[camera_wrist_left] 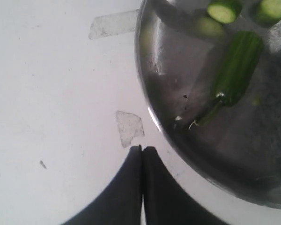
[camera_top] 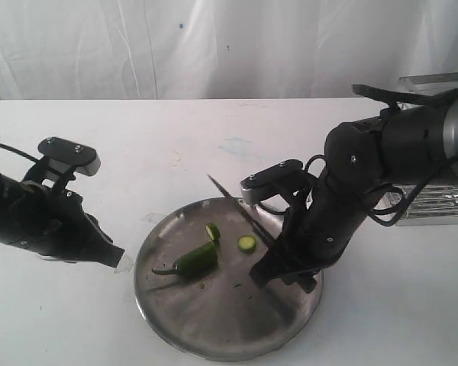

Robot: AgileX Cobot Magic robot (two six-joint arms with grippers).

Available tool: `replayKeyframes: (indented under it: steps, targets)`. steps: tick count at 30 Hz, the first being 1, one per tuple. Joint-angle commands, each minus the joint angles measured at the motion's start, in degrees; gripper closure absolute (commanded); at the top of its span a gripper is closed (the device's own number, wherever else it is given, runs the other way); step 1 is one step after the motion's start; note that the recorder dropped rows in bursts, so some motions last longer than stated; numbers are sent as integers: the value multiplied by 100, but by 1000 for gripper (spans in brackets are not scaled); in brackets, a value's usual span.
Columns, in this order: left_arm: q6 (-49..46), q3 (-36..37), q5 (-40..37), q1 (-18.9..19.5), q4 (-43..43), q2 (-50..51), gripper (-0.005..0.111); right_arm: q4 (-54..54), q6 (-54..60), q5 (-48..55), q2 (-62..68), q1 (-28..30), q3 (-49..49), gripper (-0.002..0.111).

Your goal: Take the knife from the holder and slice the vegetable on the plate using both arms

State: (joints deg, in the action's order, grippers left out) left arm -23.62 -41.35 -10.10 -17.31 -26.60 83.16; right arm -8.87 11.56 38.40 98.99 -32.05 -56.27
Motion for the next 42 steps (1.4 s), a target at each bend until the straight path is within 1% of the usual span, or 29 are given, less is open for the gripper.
replayKeyframes:
  steps: [1,3,8,19,23,26,28,33,35,40,42]
  targets:
    - [136,212,43,4,-285,-44,107,-497,630,-103,48,23,30,108]
    - [136,265,-10,4,-508,-44,107,-497,630,-173,108,23,30,108]
    - [-30,354,-15,4,-505,-44,107,-581,620,-229,188,23,30,108]
    - [-30,353,82,4,-505,-44,107,-591,620,-339,461,23,30,108]
    - [-30,353,171,4,-666,-44,107,-591,620,-450,610,23,30,108]
    - [-30,353,181,4,-696,-44,107,-591,620,-563,620,23,30,103]
    - [-30,353,197,4,-696,-44,107,-591,620,-640,620,23,30,97]
    - [-30,353,255,4,-696,-44,107,-626,620,-678,620,23,30,78]
    - [-30,353,254,4,-696,-44,107,-626,620,-678,620,23,30,74]
    - [-276,353,104,4,-669,-44,106,-626,620,-693,588,23,18,72]
    - [-383,353,17,4,-669,-44,95,-626,620,-510,400,23,-103,72]
